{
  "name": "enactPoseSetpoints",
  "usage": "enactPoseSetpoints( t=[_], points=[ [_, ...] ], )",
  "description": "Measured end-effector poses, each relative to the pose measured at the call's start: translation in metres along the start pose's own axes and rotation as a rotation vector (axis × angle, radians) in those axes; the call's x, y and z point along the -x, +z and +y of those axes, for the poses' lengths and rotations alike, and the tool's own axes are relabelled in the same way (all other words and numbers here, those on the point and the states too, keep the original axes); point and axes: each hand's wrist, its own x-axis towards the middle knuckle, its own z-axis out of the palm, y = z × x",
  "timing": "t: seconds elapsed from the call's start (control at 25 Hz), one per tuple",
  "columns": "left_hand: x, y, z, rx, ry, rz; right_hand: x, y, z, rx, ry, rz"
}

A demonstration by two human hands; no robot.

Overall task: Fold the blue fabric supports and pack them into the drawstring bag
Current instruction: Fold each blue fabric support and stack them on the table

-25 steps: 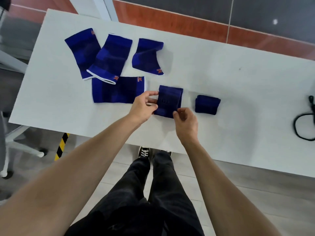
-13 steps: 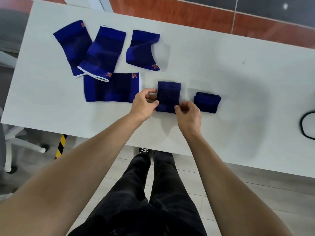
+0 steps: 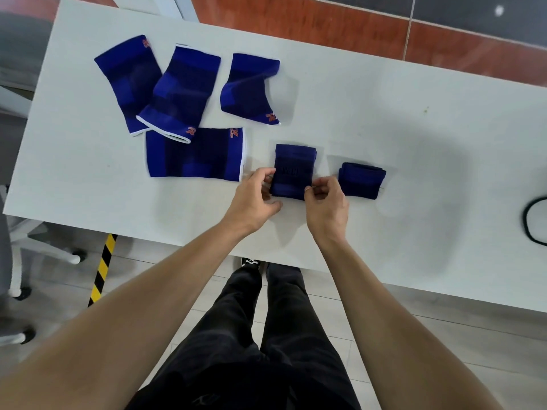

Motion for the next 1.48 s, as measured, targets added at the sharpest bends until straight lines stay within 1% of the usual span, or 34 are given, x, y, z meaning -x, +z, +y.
enactPoseSetpoints(
  t=[0.04, 0.28, 0.44, 0.52, 0.68, 0.8, 0.84, 0.88, 0.96, 1.0, 1.08, 1.12, 1.16, 1.2, 1.24, 1.28, 1.32, 1.4, 1.48],
  points=[
    [-0.001, -0.001, 0.000, -0.015, 0.006, -0.004, 0.000, 0.001, 0.000, -0.001, 0.002, 0.005],
    [-0.004, -0.002, 0.003, -0.031, 0.004, 0.090, 0.000, 0.002, 0.001, -0.016, 0.005, 0.014],
    [-0.003, -0.002, 0.003, -0.031, -0.006, 0.059, 0.003, -0.001, 0.003, -0.106, 0.057, 0.026],
    [0.000, -0.001, 0.002, -0.031, -0.019, 0.079, 0.006, -0.003, 0.008, -0.127, 0.067, 0.026],
    [0.002, 0.007, 0.004, -0.025, -0.127, 0.180, 0.006, -0.006, 0.007, -0.083, 0.066, -0.015],
    [0.001, 0.013, 0.015, -0.024, -0.181, 0.213, 0.006, -0.007, 0.004, -0.078, 0.056, -0.044],
    [0.002, 0.014, 0.020, -0.011, -0.165, 0.232, 0.007, -0.008, 0.003, -0.073, 0.037, -0.031],
    [0.004, 0.012, 0.027, 0.013, -0.123, 0.253, 0.009, -0.011, 0.002, -0.035, -0.027, 0.015],
    [0.007, 0.006, 0.038, 0.062, 0.026, 0.254, 0.010, -0.018, -0.003, 0.121, -0.260, 0.119],
    [0.009, 0.001, 0.043, 0.075, 0.097, 0.226, 0.009, -0.021, -0.009, 0.199, -0.367, 0.147],
    [0.008, -0.011, 0.052, 0.109, 0.178, 0.150, 0.007, -0.024, -0.024, 0.303, -0.478, 0.134],
    [0.006, -0.016, 0.056, 0.138, 0.182, 0.121, 0.005, -0.024, -0.028, 0.299, -0.484, 0.097],
    [0.003, -0.020, 0.058, 0.171, 0.157, 0.112, 0.003, -0.024, -0.030, 0.252, -0.457, 0.033],
    [-0.001, -0.023, 0.058, 0.212, 0.106, 0.124, 0.001, -0.026, -0.030, 0.156, -0.376, -0.053],
    [-0.005, -0.024, 0.056, 0.272, 0.036, 0.148, 0.001, -0.027, -0.030, 0.022, -0.248, -0.133],
    [-0.008, -0.025, 0.053, 0.351, -0.039, 0.166, 0.000, -0.027, -0.029, -0.089, -0.133, -0.172],
    [-0.009, -0.024, 0.049, 0.428, -0.109, 0.170, 0.000, -0.026, -0.026, -0.146, -0.066, -0.190],
    [-0.009, -0.019, 0.039, 0.485, -0.203, 0.167, 0.002, -0.020, -0.021, -0.133, -0.053, -0.241],
    [-0.009, -0.016, 0.035, 0.482, -0.243, 0.181, 0.004, -0.015, -0.016, -0.100, -0.070, -0.312]
  ],
)
